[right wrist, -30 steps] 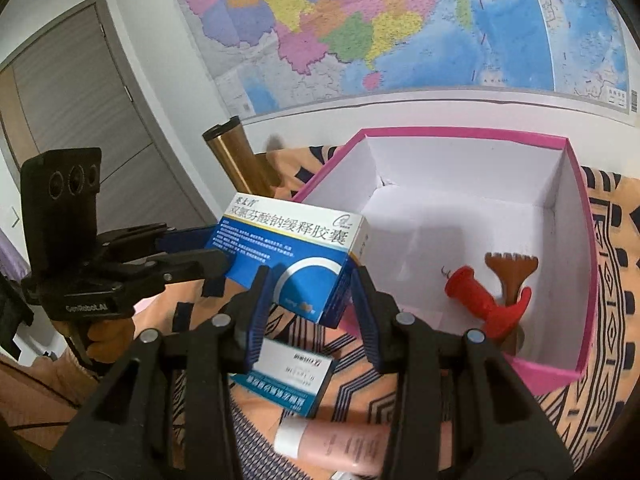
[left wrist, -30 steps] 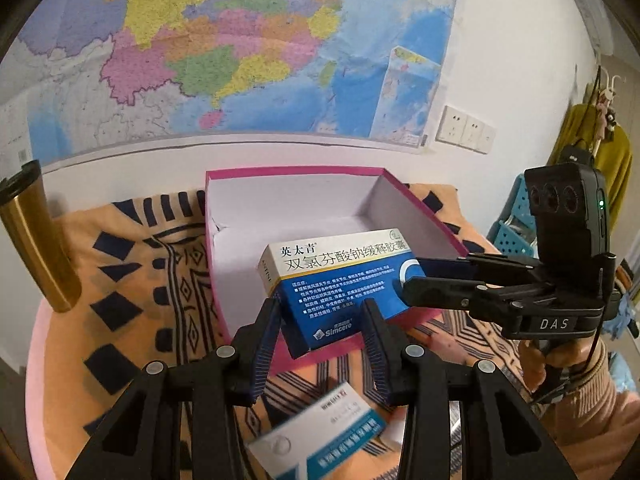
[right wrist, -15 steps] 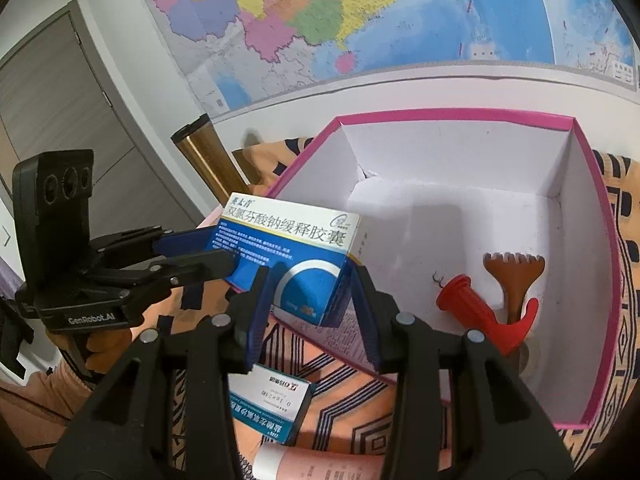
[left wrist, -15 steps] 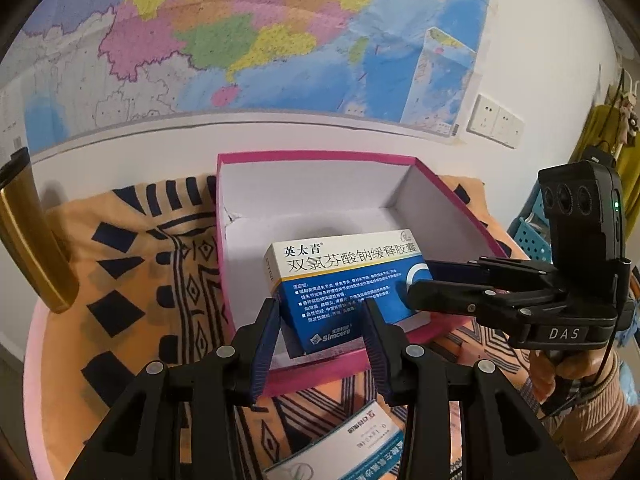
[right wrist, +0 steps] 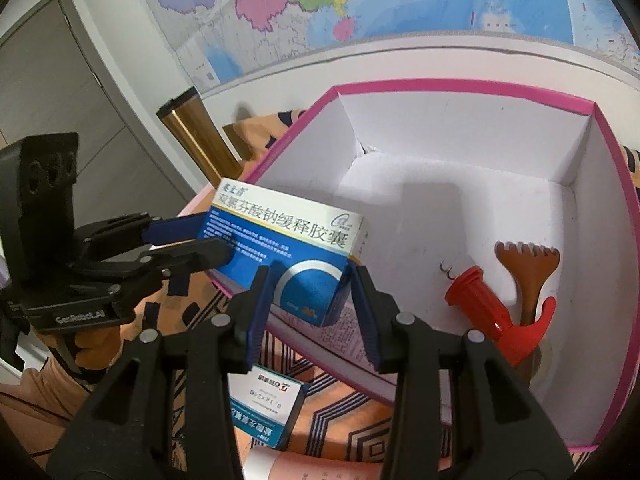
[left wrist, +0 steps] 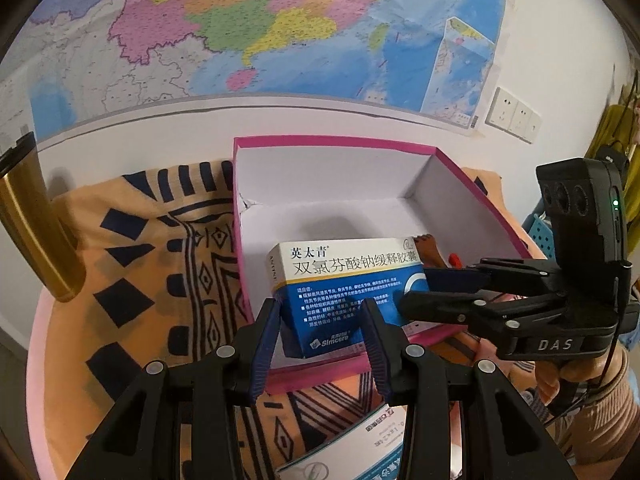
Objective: Organize rigid objects
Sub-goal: 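Lower the medicine box into the pink box and open the right gripper, then move the right gripper back to the large pink lotion tube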
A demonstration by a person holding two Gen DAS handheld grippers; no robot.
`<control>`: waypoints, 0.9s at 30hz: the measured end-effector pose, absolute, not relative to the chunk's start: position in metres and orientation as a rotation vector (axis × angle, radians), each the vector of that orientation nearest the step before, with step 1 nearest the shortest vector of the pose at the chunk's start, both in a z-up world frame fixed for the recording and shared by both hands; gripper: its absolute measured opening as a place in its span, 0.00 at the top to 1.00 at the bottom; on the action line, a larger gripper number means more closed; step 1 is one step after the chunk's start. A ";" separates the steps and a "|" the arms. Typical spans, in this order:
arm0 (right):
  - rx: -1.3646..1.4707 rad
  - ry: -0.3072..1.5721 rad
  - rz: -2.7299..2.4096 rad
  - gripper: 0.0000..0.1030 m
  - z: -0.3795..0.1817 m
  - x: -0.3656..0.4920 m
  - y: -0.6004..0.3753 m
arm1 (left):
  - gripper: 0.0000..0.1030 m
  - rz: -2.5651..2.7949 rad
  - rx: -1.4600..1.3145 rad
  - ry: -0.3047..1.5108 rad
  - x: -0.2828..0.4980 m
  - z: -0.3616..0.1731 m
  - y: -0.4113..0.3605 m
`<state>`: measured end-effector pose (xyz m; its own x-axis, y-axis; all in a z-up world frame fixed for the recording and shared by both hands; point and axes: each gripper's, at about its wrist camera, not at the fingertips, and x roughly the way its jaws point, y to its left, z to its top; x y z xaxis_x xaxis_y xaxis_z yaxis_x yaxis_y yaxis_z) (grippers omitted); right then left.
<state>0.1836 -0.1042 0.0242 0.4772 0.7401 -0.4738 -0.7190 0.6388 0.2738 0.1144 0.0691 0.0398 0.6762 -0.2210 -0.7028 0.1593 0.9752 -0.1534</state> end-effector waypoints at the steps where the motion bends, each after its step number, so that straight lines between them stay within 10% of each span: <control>1: 0.035 0.604 0.888 0.58 0.023 0.185 -0.103 | 0.60 -0.211 -0.081 0.796 0.114 0.040 0.069; 27: 0.136 0.479 0.926 0.51 0.027 0.134 -0.168 | 0.52 -0.372 -0.116 0.697 0.053 0.045 0.044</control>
<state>0.1342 -0.1681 0.0270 0.5046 0.7942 -0.3385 -0.7349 0.6009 0.3143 0.0534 0.0436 0.0449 0.7038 -0.3723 -0.6050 0.2954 0.9279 -0.2273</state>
